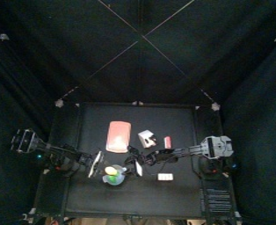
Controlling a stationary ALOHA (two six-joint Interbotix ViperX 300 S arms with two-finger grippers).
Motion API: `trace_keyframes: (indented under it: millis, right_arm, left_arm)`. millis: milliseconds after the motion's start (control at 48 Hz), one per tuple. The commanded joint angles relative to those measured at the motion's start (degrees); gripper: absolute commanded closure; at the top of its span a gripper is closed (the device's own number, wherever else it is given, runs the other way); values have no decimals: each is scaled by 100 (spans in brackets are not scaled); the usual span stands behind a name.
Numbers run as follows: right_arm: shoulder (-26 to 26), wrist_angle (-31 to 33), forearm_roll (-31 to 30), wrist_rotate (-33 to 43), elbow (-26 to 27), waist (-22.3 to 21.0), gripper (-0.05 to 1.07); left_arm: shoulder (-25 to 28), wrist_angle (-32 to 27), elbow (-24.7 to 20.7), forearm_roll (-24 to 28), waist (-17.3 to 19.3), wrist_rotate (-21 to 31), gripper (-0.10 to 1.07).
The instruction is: Remove corn husk'
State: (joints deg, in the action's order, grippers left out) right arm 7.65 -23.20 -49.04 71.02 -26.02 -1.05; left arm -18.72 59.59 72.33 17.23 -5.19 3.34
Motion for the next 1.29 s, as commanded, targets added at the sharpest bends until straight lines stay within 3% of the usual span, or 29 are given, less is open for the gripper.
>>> trace_keyframes:
  millis: [0, 167, 375, 792, 1271]
  right_arm:
    - [-475, 0, -53, -9, -44, -70, 13]
    - [-800, 0, -185, -18, -167, -325, 13]
    - [-949, -44, -773, -9, -141, -571, 12]
    - [-1002, -44, -817, -9, -114, -624, 12]
    - [-949, -44, -791, -9, -70, -633, 12]
  left_arm:
    - [-18, -26, -62, -237, 18, 18, 40]
    - [9, -281, -149, -765, 18, 9, 40]
    - [123, -606, -466, -1081, -9, 26, 40]
    - [466, -747, -870, -1951, -9, 62, 40]
    - [835, -747, -1204, -2065, 18, 70, 40]
